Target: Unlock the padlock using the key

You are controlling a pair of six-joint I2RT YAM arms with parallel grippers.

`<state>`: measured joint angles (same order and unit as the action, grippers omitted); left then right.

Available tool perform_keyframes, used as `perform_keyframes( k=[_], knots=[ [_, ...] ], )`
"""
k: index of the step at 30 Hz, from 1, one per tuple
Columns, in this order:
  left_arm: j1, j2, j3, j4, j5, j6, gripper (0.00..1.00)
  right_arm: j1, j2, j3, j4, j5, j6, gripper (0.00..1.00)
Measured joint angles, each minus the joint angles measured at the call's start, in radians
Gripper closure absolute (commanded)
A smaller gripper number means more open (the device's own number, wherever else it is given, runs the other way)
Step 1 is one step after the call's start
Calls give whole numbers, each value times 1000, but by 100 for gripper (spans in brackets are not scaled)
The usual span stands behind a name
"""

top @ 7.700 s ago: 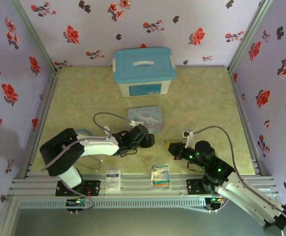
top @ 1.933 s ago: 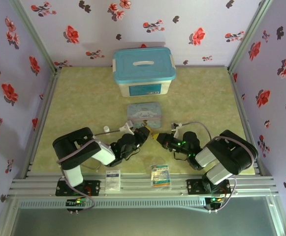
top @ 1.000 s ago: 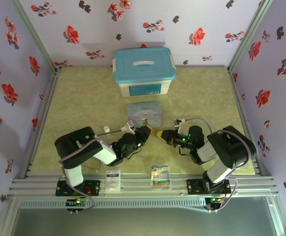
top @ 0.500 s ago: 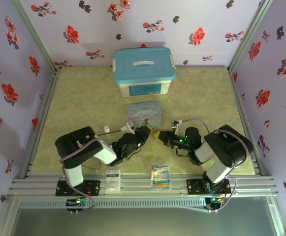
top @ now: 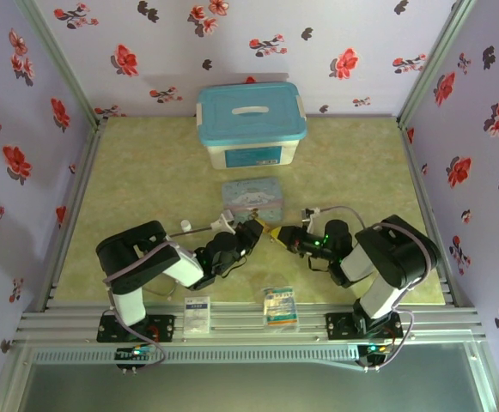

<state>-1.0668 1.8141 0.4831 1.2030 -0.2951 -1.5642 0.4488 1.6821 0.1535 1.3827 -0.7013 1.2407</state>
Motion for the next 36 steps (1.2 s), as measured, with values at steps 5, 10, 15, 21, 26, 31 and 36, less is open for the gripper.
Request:
perform_keyframes(
  k=[5,10,15,21,26,31,36],
  knots=[
    [-4,18,0,0,19,0,100,-12,45,2,3,2,9,100],
    [-4,24,0,1,18,-1,100,2,31,1,-12,32,18,100],
    [-8,24,0,6,19,-1,100,32,-53,-45,-18,114,24,100],
    [-22,30,1,12,14,-1,100,109,-187,-134,-100,294,25,100],
    [-27,45,19,17,-8,-2,100,250,-406,-138,-300,494,23,100],
    [-28,46,19,15,-29,0,94,261,-769,-137,-616,623,-23,100],
    [-31,77,19,11,-35,0,100,208,-1115,-131,-939,631,-95,100]
  ],
)
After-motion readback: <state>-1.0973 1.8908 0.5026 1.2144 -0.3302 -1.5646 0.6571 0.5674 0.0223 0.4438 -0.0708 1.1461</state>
